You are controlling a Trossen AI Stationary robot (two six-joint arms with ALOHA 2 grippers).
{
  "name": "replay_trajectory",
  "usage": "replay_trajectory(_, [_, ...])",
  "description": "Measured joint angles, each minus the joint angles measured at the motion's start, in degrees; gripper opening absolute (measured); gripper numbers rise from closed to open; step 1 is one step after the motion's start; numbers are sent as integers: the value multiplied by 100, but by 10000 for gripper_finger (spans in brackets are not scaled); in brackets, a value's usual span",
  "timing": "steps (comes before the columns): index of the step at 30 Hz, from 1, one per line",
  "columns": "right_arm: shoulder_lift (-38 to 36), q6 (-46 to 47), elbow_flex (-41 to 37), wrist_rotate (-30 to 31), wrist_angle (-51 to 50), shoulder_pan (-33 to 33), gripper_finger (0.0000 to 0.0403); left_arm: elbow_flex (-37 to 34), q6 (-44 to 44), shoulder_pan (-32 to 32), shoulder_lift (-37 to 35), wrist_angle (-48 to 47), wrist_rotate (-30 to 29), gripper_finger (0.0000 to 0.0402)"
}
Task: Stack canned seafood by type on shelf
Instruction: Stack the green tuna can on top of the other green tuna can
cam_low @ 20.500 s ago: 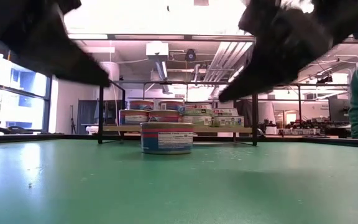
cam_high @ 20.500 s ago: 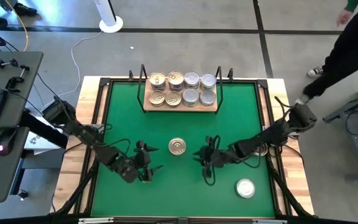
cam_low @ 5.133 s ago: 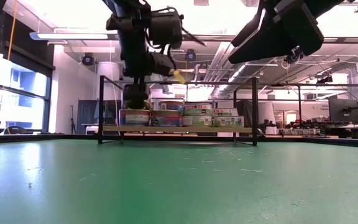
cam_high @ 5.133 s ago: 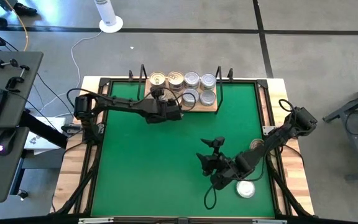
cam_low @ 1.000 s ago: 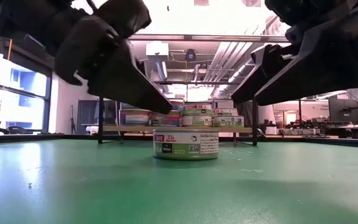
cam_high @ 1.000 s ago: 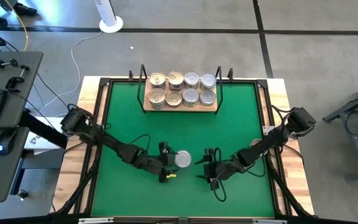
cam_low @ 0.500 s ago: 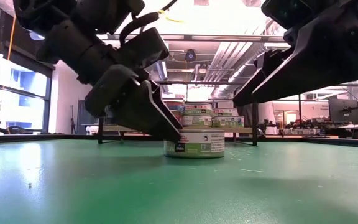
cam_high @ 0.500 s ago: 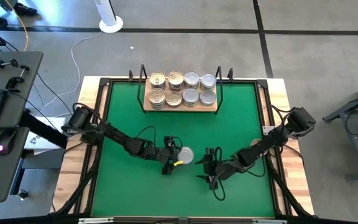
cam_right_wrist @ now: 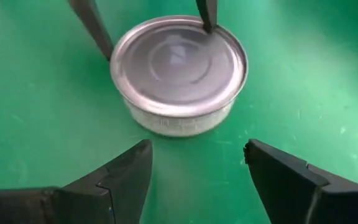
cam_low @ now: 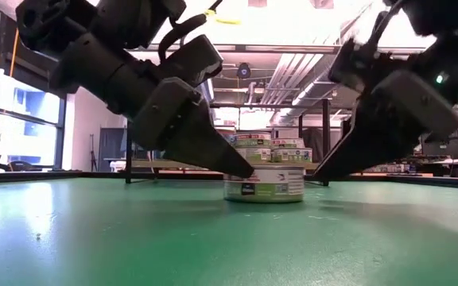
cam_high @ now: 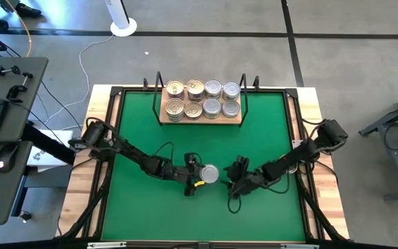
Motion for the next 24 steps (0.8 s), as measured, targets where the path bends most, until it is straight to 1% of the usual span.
replay_trajectory(3, [286, -353, -73, -223, 543, -184, 256, 5, 18, 2, 235, 295, -39, 328])
replay_trajectory(7, [692, -1078, -89, -586, 1232, -391, 258, 1, 43, 1, 535, 663, -51, 327])
replay_trajectory(11, [853, -1337, -104, -827, 1643, -550, 281, -4, 101, 8, 596, 802, 22, 315])
replay_trajectory(14, [863, -1536, -104, -894, 1743, -616, 311, -4, 159, 20, 596, 812, 161, 297])
replay_trajectory(18, [886, -1803, -104, -1009, 2009, -720, 347, -4, 182, 103, 596, 853, 507, 265])
replay_trajectory(21, [904, -2260, -122, -1203, 2263, -776, 360, -12, 285, 131, 598, 1000, 689, 241])
replay_trajectory(24, [910, -2592, -169, -1422, 2512, -852, 362, -16, 439, 144, 611, 1135, 895, 221])
